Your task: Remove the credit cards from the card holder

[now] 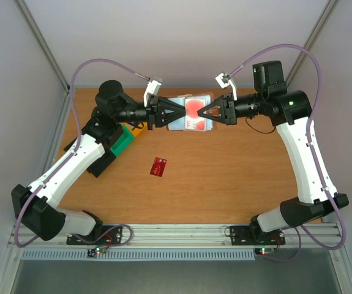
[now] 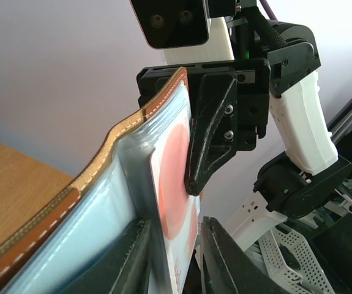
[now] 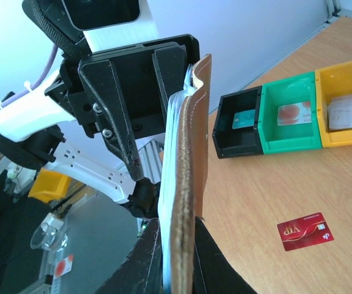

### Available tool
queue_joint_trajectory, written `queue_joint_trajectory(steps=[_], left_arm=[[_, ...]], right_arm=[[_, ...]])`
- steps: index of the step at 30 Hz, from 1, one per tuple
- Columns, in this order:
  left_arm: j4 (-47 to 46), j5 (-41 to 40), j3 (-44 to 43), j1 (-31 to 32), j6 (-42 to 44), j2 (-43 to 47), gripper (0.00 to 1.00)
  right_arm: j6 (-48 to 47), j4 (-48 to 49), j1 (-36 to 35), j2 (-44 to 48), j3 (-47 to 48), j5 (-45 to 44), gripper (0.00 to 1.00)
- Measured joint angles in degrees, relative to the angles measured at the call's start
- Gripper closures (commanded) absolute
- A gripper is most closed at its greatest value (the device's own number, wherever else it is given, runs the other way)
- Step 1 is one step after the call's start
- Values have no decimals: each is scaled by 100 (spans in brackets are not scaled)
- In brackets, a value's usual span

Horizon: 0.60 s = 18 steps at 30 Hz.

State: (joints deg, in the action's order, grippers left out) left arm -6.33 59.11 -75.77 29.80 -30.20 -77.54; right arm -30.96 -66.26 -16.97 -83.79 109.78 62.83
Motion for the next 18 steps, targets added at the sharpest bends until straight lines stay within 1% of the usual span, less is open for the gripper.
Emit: queue_joint_trajectory(steps=[2,5,6,8,12,13,16,18], left_arm=[[-26,0,-2,13,-46,-15,77],[-26,-9,-20,83,-109,-87,84],[-20,-17,-37,103,-116,-120,87],[15,-39,-72,118,-105,-170,99],[46,-46,-94,114,-105,-201,100],[46,-44,-94,111,-107,-199,100],[48,-39,-94,70,-138,-195,100],[46,-46,-90,57,-142,-188,100]], right_arm=[[0,2,2,-7,0,9,99],[0,-17,7,-50,55,22,99],[-2,-20,7,-63,72,22,99],[-4,-35,26,-70,74,20,99],[-48,-52,42,-70,74,9,98],[-68,-57,44,-70,74,7,93],[-133,-63,57,-70,74,7,76],[-155,-98,92,-70,72,33,71]])
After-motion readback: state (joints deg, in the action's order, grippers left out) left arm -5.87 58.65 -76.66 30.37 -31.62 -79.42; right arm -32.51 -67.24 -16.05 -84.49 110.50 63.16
